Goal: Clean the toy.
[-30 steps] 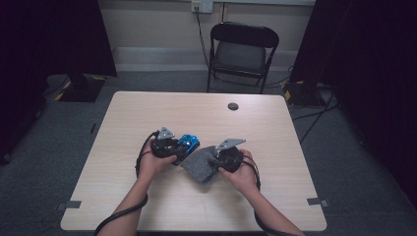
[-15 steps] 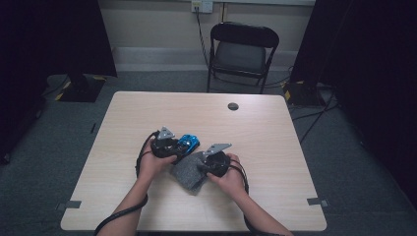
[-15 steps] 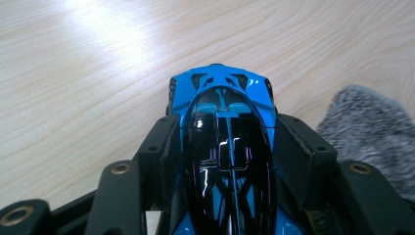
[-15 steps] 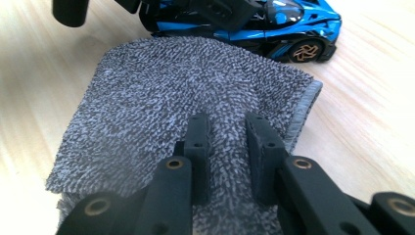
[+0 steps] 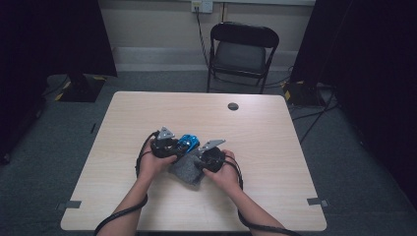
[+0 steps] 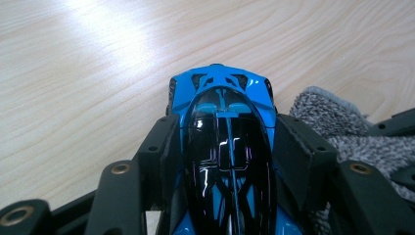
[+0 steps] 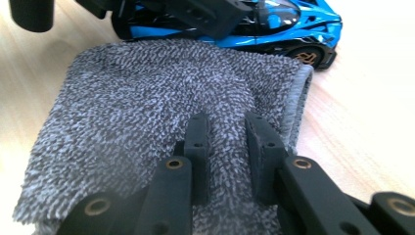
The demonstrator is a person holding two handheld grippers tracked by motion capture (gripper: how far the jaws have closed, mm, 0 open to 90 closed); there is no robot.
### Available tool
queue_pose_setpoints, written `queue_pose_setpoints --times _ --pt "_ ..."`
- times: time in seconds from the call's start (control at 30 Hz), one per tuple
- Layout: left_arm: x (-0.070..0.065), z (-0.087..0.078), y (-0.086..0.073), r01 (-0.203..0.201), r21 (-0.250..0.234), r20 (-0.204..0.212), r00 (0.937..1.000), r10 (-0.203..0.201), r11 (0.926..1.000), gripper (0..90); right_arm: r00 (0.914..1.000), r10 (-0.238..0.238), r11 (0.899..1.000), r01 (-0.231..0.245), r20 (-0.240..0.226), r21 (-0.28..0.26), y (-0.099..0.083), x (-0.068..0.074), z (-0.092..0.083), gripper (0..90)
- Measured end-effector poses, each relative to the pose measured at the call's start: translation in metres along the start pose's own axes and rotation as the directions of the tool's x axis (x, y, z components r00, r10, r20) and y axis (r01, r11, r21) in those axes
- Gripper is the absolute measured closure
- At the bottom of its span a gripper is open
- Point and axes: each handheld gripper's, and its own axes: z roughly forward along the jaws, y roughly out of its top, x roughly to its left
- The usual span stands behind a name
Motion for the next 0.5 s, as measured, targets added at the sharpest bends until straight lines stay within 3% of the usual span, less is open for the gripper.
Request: queue_pose_setpoints --times 0.5 --pt "0.0 0.0 0.0 -0.001 0.0 0.0 1.0 0.001 1.0 44.5 0.9986 0.024 1.0 -0.024 0.047 0.004 0.002 -0.019 0.001 73.5"
